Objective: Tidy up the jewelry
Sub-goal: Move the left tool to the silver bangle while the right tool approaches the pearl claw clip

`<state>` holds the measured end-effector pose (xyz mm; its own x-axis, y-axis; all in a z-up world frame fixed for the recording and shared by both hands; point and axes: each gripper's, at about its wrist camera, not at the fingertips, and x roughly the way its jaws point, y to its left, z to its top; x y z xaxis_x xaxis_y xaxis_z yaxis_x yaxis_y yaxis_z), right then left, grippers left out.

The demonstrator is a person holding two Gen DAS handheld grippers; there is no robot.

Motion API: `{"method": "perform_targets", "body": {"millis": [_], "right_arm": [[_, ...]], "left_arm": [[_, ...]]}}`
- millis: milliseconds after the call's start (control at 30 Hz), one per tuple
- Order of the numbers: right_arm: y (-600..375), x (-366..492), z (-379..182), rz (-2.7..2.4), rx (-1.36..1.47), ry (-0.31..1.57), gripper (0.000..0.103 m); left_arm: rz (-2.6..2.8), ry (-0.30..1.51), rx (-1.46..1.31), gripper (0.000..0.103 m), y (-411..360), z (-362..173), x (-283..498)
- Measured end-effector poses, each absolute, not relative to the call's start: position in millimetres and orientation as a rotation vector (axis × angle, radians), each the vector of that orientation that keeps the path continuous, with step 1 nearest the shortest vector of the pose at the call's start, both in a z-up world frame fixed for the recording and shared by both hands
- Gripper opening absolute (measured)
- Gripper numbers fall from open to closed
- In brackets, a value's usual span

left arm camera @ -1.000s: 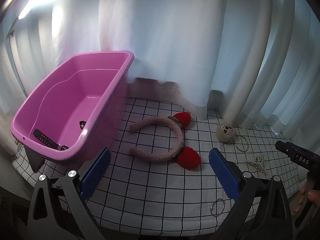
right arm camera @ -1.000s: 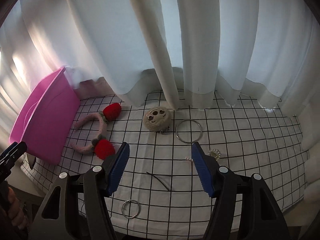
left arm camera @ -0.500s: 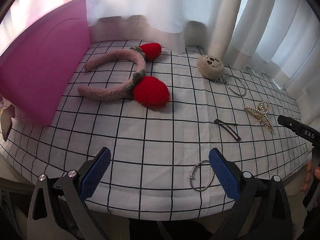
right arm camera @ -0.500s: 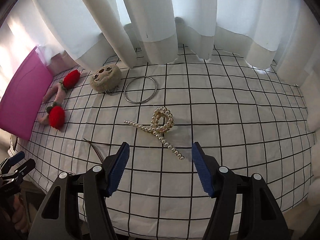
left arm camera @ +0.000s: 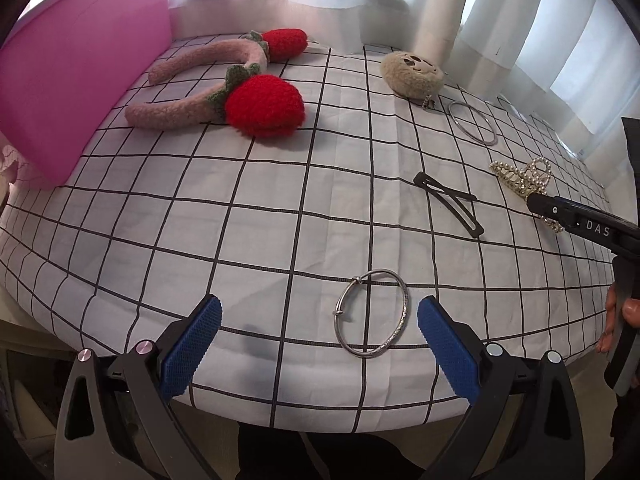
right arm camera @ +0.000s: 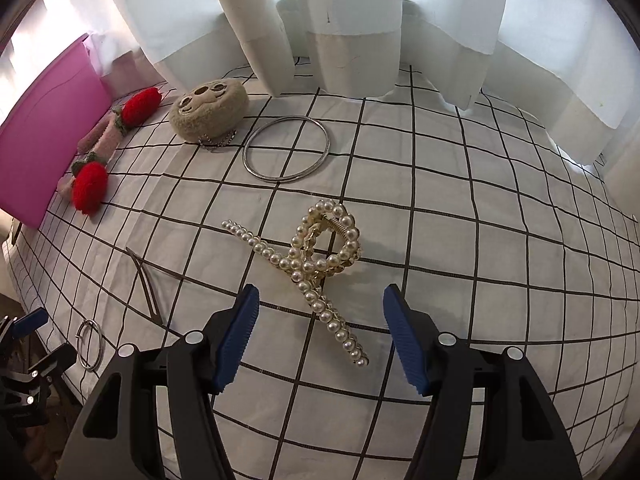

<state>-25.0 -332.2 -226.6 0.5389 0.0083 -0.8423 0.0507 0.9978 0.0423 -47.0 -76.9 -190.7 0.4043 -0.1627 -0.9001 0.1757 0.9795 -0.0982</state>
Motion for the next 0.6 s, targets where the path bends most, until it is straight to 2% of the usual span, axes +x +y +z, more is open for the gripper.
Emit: {"method": "perform_targets", "body": {"millis": [433,600], "right_arm": [[-334.2,-21.4,-236.5,-0.012,0.015,0.983,0.062],[-334.4,-16.3,-237.3,-0.012,-0.006,0.968,0.066]], "left_arm": [[-0.183,1.093,0.115,0.097,-108.0,-210.6,-52.1],[-0.17,1.042,0.105,0.097,-112.3,-211.6,-54.9]]}}
